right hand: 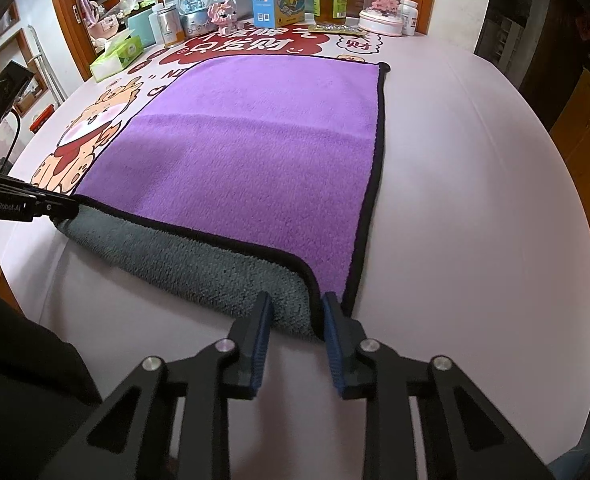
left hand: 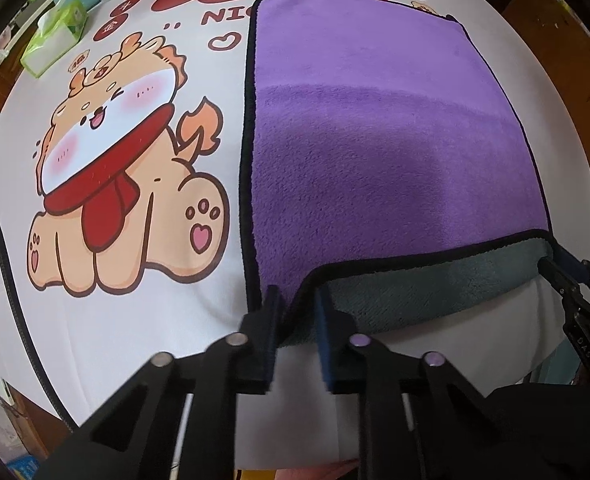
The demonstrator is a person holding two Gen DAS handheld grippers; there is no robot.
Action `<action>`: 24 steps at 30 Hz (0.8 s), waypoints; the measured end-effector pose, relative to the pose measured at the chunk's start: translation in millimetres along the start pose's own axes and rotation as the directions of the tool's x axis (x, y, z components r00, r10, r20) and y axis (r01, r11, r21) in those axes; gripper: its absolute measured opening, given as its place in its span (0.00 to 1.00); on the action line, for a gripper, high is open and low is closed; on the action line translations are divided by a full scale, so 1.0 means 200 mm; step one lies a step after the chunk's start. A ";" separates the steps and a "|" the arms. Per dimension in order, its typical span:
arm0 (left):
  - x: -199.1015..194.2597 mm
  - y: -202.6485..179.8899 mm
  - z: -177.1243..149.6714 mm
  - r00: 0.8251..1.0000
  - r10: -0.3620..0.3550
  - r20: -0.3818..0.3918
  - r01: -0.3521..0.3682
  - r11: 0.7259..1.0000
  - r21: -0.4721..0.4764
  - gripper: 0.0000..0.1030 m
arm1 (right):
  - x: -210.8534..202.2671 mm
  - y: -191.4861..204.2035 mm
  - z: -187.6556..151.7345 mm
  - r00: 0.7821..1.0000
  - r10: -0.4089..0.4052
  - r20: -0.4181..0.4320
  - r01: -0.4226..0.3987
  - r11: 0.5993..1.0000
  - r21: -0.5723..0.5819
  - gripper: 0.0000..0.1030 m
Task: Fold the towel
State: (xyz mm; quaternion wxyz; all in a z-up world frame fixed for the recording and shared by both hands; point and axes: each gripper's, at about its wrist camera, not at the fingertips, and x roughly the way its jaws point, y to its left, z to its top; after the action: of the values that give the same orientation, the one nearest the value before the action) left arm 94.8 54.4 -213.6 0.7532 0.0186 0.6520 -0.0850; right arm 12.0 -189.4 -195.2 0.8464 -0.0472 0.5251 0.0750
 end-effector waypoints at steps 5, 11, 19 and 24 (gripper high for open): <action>0.01 -0.02 -0.01 1.000 -0.021 -0.003 0.021 1.000 -0.012 0.07 | -0.01 -0.01 -0.02 1.000 -0.008 0.002 0.008 1.000 0.007 0.11; -0.01 0.03 -0.03 0.999 -0.034 -0.006 0.034 0.999 -0.021 0.07 | -0.02 -0.03 -0.02 1.000 -0.009 0.004 0.009 1.000 0.021 0.05; -0.03 0.01 -0.01 0.999 -0.033 -0.010 0.033 0.999 -0.009 0.06 | -0.02 -0.04 -0.01 1.000 -0.005 0.009 0.005 1.000 0.023 0.04; -0.09 0.04 0.03 0.999 -0.033 0.006 0.033 0.999 -0.002 0.06 | -0.04 -0.05 0.02 1.000 0.000 0.019 0.000 1.000 0.017 0.04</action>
State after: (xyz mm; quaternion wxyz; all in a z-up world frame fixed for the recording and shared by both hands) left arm 100.1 62.3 -194.6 0.7536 0.0067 0.6501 -0.0969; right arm 13.1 -199.5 -186.0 0.8516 -0.0395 0.5178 0.0711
